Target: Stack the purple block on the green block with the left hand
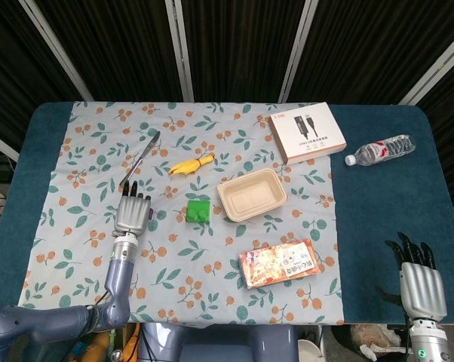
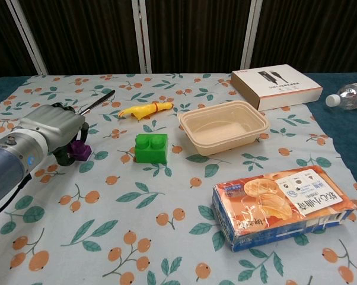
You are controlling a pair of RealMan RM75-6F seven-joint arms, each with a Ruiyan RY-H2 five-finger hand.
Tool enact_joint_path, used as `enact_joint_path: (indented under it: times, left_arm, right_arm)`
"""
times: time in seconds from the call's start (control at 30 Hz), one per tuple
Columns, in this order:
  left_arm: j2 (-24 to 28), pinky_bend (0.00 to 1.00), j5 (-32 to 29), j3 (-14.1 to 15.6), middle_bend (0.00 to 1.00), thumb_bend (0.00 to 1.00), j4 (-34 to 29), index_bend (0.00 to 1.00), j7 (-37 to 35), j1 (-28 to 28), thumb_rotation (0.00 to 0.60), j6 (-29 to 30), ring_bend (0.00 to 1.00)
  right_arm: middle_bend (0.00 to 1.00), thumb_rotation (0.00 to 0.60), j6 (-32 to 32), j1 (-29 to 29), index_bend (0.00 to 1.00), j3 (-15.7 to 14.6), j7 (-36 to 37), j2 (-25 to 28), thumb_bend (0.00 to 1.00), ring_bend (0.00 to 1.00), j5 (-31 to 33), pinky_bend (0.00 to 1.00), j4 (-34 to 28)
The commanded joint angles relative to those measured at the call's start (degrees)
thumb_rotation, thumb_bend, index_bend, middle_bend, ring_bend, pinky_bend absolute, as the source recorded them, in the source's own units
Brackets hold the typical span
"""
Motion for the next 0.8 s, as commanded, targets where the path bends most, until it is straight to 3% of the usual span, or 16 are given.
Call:
enact_joint_path:
  times: [0.03, 0.8]
  left_arm:
    - [-0.15, 0.01, 0.03, 0.01, 0.35, 0.36, 0.18, 0.37, 0.10, -0.02, 0.600, -0.04, 0.07]
    - [-0.66, 0.01, 0.45, 0.14, 0.37, 0.37, 0.67, 0.44, 1.68, 0.19, 0.600, 0.83, 0.08]
  right_arm:
    - [0.10, 0.600, 0.00, -0.03, 0.21, -0.03, 0.19, 0.08, 0.15, 0.15, -0.10, 0.00, 0.02]
    - [0.10, 0.600, -0.06, -0.05, 0.21, 0.02, 0.32, 0.17, 0.15, 0.15, 0.02, 0.00, 0.11]
